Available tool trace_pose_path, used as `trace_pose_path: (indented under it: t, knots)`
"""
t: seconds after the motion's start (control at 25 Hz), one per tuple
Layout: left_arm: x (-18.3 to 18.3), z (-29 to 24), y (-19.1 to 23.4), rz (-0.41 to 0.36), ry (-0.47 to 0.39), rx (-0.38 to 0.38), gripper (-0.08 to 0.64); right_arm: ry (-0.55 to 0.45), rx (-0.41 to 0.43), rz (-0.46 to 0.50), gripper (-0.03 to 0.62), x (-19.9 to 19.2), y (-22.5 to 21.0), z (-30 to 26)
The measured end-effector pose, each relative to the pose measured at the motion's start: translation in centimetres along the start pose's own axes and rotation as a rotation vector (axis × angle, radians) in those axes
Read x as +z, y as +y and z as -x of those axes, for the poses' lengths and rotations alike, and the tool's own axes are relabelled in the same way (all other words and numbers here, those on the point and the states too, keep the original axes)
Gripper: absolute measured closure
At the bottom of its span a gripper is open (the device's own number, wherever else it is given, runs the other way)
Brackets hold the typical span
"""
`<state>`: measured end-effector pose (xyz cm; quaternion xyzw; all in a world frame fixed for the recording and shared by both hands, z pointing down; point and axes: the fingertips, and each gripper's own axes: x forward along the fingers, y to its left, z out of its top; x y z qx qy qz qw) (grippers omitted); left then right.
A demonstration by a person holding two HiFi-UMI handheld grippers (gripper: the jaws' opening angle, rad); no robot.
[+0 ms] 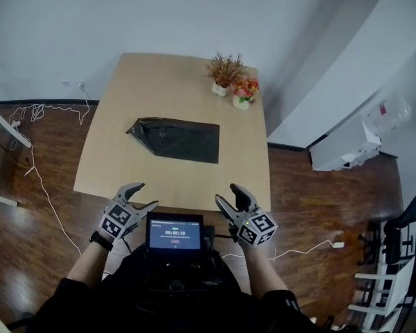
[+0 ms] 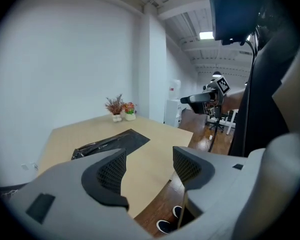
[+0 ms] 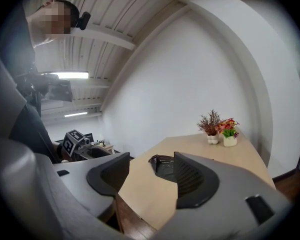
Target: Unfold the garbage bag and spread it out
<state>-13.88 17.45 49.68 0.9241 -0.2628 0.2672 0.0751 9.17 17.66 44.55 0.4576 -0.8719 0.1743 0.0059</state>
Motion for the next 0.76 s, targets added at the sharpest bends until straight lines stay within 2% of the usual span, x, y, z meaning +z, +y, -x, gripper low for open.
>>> trace_pose_path:
  t: [0.24,0.4,0.76]
  knots:
    - [-0.5,1.7,1.5,-0.006,-0.012,0.0,0.258,-0.019,-0.03,-0.018,0.314,0.5,1.9,-0.8]
    - [-1.1,2.2,1.4,-0.003,-0.019,-0.002,0.258,-0.011,-0.035,0.013,0.314,0.3,3.1,-0.7]
    - [-0.6,2.7,2.0,-0.006,-0.048,0.018,0.258,0.015,-0.065,0.038,0.314,0.6,3.2,0.0]
